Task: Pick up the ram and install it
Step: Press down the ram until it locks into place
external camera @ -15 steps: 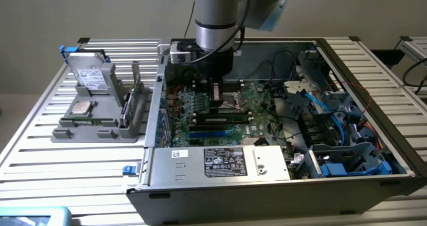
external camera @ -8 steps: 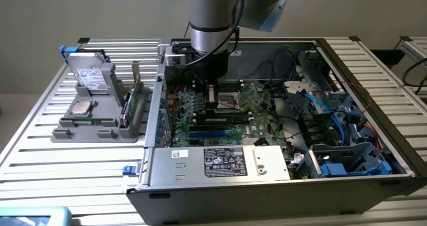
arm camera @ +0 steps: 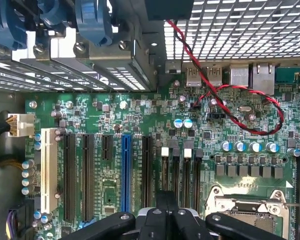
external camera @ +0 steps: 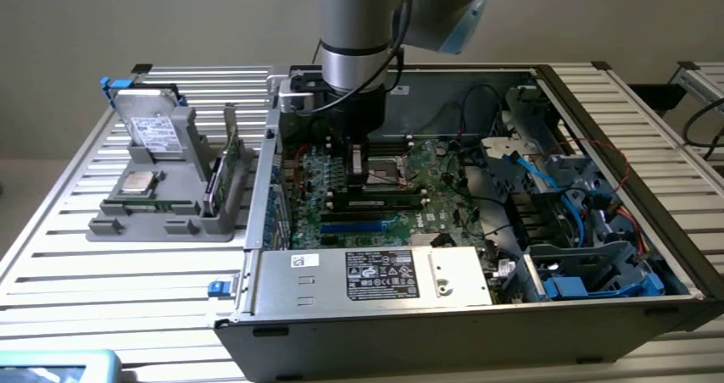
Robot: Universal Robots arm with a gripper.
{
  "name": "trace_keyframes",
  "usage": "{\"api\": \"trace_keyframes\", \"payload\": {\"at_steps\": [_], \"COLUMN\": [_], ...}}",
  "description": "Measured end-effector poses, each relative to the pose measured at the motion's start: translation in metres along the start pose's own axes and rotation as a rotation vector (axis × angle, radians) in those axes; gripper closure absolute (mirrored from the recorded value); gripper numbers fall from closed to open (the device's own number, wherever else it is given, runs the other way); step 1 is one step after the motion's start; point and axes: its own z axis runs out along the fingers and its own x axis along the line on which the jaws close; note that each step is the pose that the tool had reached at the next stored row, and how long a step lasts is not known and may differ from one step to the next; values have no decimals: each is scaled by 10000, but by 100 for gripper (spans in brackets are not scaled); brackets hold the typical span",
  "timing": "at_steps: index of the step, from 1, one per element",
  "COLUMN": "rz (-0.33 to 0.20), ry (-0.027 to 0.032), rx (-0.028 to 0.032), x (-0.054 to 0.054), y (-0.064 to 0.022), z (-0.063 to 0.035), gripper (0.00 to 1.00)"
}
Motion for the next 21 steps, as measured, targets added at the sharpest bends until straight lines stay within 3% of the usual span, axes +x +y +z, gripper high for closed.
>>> {"api": "trace_keyframes", "payload": {"at_steps": [21], "rz": [1], "ry": [4], "rx": [-2], "x": [-7], "y": [7], "z": [69], "gripper": [89]}}
